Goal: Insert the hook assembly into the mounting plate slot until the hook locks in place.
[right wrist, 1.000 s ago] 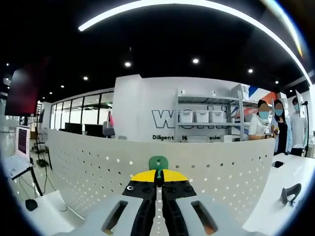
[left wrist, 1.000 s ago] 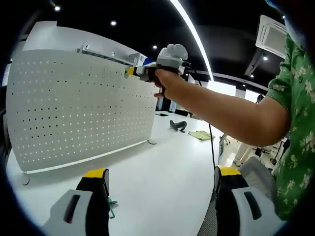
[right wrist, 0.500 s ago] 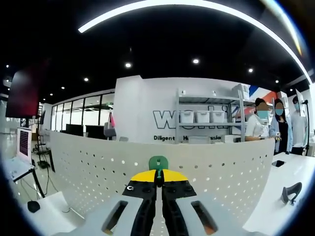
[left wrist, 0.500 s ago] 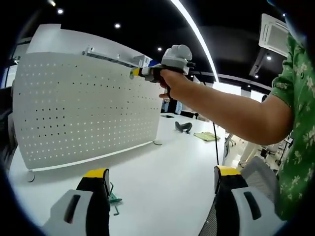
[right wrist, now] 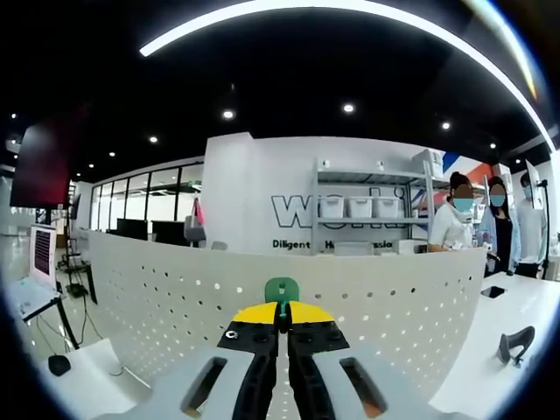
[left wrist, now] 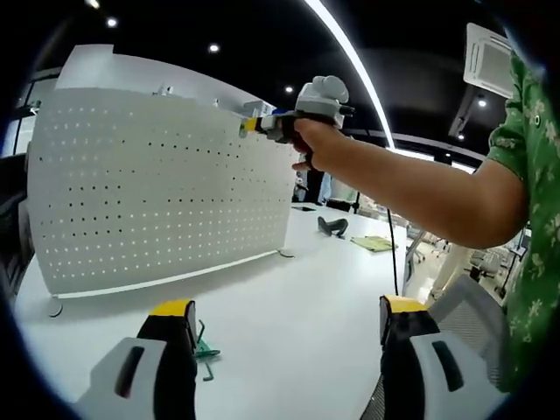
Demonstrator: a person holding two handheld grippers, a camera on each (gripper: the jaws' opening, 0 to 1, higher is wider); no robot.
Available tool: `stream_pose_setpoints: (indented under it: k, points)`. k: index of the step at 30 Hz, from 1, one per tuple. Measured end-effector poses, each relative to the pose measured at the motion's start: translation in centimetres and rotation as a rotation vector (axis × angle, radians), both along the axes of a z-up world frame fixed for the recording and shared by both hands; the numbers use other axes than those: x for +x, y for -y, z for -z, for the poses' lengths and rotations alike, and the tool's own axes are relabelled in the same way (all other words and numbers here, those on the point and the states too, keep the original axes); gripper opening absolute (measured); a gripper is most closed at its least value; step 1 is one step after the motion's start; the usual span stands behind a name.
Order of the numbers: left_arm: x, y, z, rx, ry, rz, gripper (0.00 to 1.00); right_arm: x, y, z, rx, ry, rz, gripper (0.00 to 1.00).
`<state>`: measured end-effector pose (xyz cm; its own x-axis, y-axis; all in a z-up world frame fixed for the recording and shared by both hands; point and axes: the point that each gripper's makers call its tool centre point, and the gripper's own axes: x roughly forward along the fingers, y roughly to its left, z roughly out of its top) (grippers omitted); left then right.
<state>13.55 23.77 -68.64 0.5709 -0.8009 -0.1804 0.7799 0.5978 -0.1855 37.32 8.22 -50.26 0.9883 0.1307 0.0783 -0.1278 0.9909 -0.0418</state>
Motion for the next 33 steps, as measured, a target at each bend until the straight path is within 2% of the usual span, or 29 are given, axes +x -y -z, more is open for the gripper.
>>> stream_pose_setpoints:
  k: [6, 8, 12, 18, 30, 33]
  points:
    - [-0.3, -0.3, 0.0, -0.006, 0.013, -0.014, 0.87, -0.1, -0.1, -0.1, 0.003, 0.003, -0.003, 0.01]
    - [-0.3, -0.4, -0.4, -0.005, 0.04, -0.018, 0.87, -0.1, -0.1, -0.1, 0.005, 0.003, -0.004, 0.01]
    - [-0.4, -0.8, 0.0, 0.006, 0.033, -0.027, 0.87, -0.2, -0.4, -0.1, 0.009, 0.004, -0.009, 0.01]
    - [-0.6, -1.5, -0.4, -0.006, 0.049, -0.051, 0.87, -0.5, -0.4, -0.2, 0.009, 0.002, -0.011, 0.01]
    - [-0.8, -2.0, 0.0, -0.006, 0.038, -0.068, 0.87, -0.8, 0.3, -0.6, 0.001, 0.002, -0.004, 0.01]
    - [-1.0, -2.0, -0.1, -0.028, 0.026, -0.077, 0.86, -0.7, 0.4, -0.5, 0.001, -0.003, -0.006, 0.01]
